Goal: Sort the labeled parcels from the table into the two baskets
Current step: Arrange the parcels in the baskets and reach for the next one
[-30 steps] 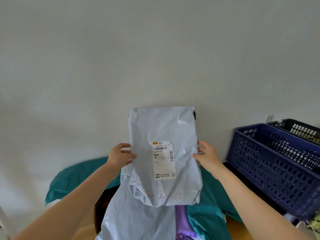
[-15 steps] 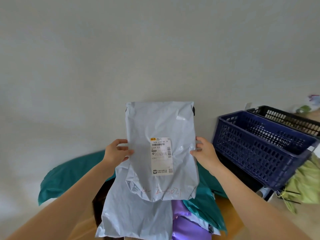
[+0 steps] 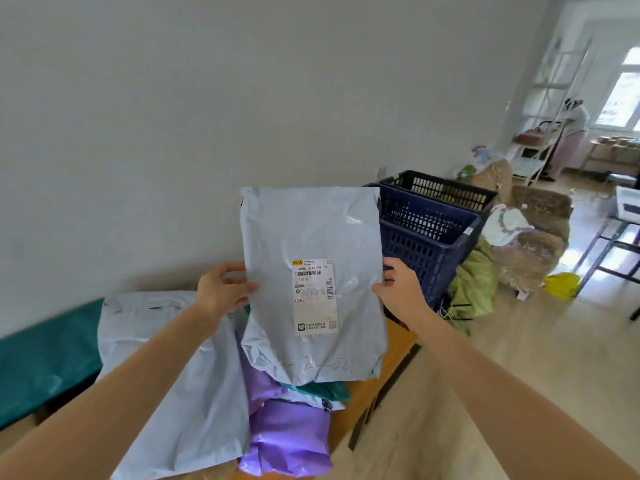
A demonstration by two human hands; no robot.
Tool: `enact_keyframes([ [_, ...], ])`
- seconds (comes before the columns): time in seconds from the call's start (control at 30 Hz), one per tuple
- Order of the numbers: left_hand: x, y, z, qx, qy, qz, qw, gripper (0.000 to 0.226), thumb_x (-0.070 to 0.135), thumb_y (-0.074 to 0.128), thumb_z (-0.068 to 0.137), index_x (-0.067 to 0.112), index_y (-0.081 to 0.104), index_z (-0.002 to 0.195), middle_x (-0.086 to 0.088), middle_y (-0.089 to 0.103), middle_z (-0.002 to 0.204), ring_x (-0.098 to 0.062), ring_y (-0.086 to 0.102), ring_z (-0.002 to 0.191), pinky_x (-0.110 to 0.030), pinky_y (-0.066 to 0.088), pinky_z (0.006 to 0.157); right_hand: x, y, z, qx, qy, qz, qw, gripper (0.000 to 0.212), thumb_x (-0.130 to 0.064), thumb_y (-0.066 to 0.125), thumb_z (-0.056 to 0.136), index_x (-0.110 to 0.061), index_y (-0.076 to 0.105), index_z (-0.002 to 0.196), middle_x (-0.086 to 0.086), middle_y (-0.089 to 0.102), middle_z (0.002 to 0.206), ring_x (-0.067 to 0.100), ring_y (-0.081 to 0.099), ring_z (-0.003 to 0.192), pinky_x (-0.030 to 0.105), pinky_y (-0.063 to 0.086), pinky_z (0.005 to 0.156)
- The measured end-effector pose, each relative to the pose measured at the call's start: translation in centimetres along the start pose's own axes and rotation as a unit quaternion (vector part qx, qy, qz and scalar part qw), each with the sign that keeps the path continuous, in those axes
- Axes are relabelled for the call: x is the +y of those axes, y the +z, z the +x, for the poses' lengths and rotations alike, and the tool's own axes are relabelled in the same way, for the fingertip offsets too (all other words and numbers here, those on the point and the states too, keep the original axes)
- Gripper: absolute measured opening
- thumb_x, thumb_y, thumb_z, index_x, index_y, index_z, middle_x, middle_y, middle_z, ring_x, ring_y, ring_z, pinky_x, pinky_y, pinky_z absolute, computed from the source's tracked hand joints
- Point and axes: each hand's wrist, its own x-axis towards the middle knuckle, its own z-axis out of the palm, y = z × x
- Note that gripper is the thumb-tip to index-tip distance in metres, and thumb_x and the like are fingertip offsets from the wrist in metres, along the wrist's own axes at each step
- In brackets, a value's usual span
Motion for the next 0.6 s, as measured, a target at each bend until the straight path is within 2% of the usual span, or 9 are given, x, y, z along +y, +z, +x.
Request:
enact_keyframes([
  [0.07, 0.0, 3.5, 0.2, -0.016, 0.002, 0.0, 1.0, 0.033, -0.012, 0.068, 0.079, 0.004, 0.058, 0.107, -0.01, 0.064, 0.085, -0.021, 0.063, 0.071, -0.023, 0.058, 0.055, 1.6, -2.9, 0.8, 0.018, 0.007, -0.004, 1.0, 0.048, 0.003, 0.067, 0.081, -0.01, 0.053, 0.125, 0.007, 0.064, 0.103, 0.024, 0.062, 0.093, 0.041, 0.054, 0.085],
  [0.17, -0.2, 8.7, 0.6, -0.032, -0.005, 0.01, 0.999, 0.029, -0.008, 0.07, 0.08, 0.009, 0.06, 0.101, -0.01, 0.065, 0.087, -0.026, 0.063, 0.078, -0.037, 0.058, 0.075, 4.1, -7.0, 2.3, 0.034, 0.014, -0.008, 0.999, 0.047, 0.002, 0.067, 0.081, -0.009, 0.053, 0.125, 0.01, 0.064, 0.107, 0.027, 0.062, 0.095, 0.045, 0.053, 0.088],
  [0.3, -0.4, 16.0, 1.0, -0.026, -0.008, 0.02, 0.999, 0.026, -0.002, 0.073, 0.08, 0.016, 0.062, 0.095, -0.007, 0.066, 0.088, -0.02, 0.064, 0.077, -0.027, 0.052, 0.07, 7.5, -12.6, 4.8, 0.047, 0.012, 0.004, 0.999, 0.045, 0.003, 0.066, 0.081, -0.007, 0.055, 0.123, 0.014, 0.066, 0.107, 0.03, 0.063, 0.096, 0.049, 0.052, 0.087],
  [0.4, -0.5, 21.3, 1.2, -0.028, -0.007, 0.013, 0.999, 0.02, 0.001, 0.071, 0.083, 0.016, 0.062, 0.092, -0.009, 0.067, 0.092, -0.022, 0.065, 0.08, -0.028, 0.053, 0.072, 10.0, -16.8, 6.8, 0.05, 0.009, 0.002, 0.999, 0.045, 0.003, 0.064, 0.082, -0.007, 0.055, 0.124, 0.011, 0.066, 0.105, 0.026, 0.062, 0.091, 0.043, 0.054, 0.084],
  [0.47, -0.3, 24.3, 1.4, -0.029, -0.005, 0.008, 1.0, 0.017, 0.002, 0.07, 0.084, 0.016, 0.062, 0.091, -0.008, 0.068, 0.092, -0.02, 0.067, 0.075, -0.023, 0.054, 0.063, 11.6, -19.4, 8.3, 0.044, 0.014, 0.007, 0.999, 0.045, 0.002, 0.064, 0.083, -0.008, 0.055, 0.125, 0.009, 0.066, 0.106, 0.022, 0.061, 0.09, 0.04, 0.055, 0.082],
  [0.53, -0.1, 27.0, 1.5, -0.029, 0.0, 0.01, 1.0, 0.017, 0.003, 0.071, 0.084, 0.016, 0.063, 0.092, -0.008, 0.068, 0.091, -0.019, 0.068, 0.073, -0.021, 0.054, 0.059, 13.0, -21.7, 9.5, 0.038, 0.011, 0.012, 0.999, 0.044, 0.003, 0.065, 0.082, -0.008, 0.055, 0.124, 0.004, 0.065, 0.1, 0.014, 0.061, 0.083, 0.024, 0.054, 0.072],
  [0.57, 0.0, 28.2, 1.6, -0.029, 0.003, 0.014, 0.999, 0.017, 0.004, 0.071, 0.084, 0.016, 0.063, 0.093, -0.008, 0.069, 0.091, -0.02, 0.068, 0.074, -0.023, 0.054, 0.061, 13.6, -22.7, 10.2, 0.039, 0.009, 0.012, 0.999, 0.044, 0.003, 0.066, 0.082, -0.009, 0.055, 0.123, -0.001, 0.063, 0.095, 0.009, 0.059, 0.081, 0.015, 0.05, 0.065],
  [0.6, 0.2, 29.4, 1.8, -0.03, 0.004, 0.018, 0.999, 0.017, 0.005, 0.071, 0.084, 0.016, 0.063, 0.093, -0.008, 0.069, 0.091, -0.021, 0.068, 0.076, -0.025, 0.054, 0.064, 14.1, -23.6, 10.8, 0.042, 0.007, 0.013, 0.999, 0.044, 0.002, 0.067, 0.082, -0.009, 0.055, 0.122, -0.006, 0.061, 0.092, 0.006, 0.058, 0.08, 0.012, 0.048, 0.062],
])
